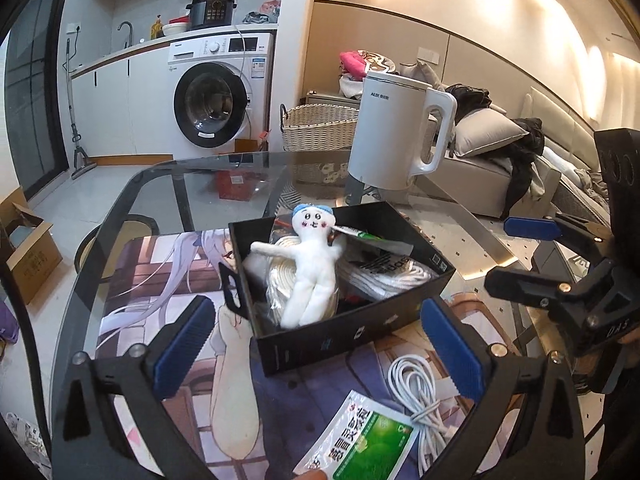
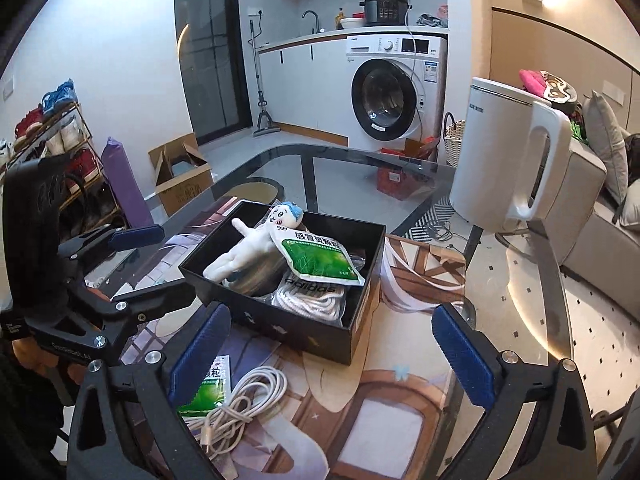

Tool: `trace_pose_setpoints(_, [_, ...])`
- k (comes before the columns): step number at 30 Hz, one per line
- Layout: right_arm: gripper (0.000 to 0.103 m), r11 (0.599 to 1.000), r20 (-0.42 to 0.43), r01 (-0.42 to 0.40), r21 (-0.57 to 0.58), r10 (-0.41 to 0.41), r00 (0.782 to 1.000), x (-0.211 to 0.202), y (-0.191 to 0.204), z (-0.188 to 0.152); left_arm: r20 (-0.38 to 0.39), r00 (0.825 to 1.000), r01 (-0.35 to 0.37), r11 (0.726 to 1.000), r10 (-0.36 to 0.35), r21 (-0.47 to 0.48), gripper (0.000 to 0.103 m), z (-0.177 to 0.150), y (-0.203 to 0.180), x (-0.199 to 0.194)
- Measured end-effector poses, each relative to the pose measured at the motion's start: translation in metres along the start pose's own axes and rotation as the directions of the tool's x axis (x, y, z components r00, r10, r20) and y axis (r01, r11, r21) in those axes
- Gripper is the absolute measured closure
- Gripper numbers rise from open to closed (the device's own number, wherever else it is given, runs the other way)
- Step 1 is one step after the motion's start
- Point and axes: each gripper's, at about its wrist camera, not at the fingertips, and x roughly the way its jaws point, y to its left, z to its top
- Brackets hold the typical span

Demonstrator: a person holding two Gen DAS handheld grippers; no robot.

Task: Organize soft objects
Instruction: 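Open both tools to drop the doll and packet into the black box, then move the left tool to the large green packet while the right tool reaches the white cable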

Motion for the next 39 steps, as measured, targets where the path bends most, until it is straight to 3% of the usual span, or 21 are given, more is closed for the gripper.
trace_pose_setpoints(15, [0.001,0.997,-0.021,-0.015,0.074,0.016,1.000,-0.009,0.008,-0.027,-0.017,1.000,-0.024,1.000,0.025,0.012,0.000,-0.033,0.004,-0.017])
trace_pose_setpoints(26, [0.001,0.993,-0.077,-0.036,0.115,0.045,0.996,0.001,0.022,-0.052,-0.071,0.997,-0.014,0.997,0.019,0.075,0.000,-0.063,0.001,-0.011])
trace_pose_setpoints(39, [0.001,0.980,-0.160,-0.060,0.189,0.091,0.983,0.021,0.031,-0.072,-0.087,0.996,-0.018,1.000,0.019,0.019,0.000,-0.073,0.011,-0.008])
